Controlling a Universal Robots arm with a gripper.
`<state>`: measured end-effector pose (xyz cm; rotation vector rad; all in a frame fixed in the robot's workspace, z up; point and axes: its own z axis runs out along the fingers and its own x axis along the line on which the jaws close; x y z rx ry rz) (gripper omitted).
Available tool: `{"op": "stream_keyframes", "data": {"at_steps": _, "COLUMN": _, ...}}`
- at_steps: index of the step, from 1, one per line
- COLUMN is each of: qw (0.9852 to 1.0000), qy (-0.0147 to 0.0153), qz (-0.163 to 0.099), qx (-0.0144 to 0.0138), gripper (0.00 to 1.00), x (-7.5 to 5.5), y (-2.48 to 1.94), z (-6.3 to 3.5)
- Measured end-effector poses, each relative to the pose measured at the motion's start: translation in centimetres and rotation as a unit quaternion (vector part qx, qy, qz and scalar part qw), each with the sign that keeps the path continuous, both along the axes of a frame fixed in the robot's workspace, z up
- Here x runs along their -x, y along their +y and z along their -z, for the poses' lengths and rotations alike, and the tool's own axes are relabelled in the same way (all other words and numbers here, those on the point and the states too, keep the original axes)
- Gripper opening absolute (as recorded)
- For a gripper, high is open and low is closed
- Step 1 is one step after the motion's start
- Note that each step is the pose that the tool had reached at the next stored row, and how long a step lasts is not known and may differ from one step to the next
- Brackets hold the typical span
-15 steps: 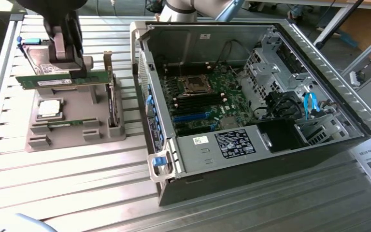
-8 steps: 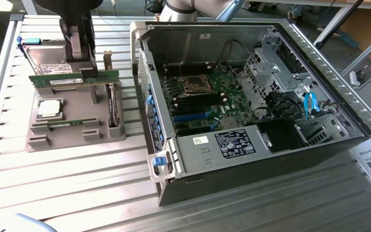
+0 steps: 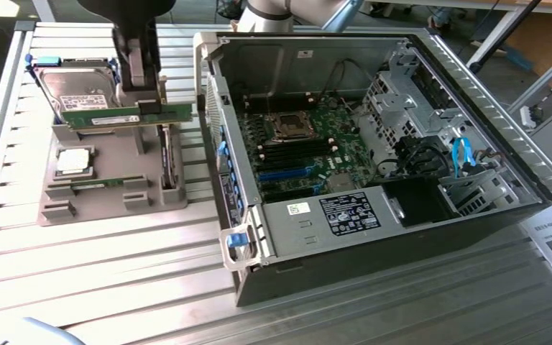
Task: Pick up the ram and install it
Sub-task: 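Pick up the ram and move it above insertion slot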
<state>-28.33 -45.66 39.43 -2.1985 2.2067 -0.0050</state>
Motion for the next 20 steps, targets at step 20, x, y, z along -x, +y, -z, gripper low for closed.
{"op": "stream_keyframes", "data": {"at_steps": 20, "qw": 1.0000, "qy": 0.0000, "qz": 0.000, "qx": 0.0000, "gripper": 0.12, "x": -7.0, "y": 0.02, "z": 0.00}}
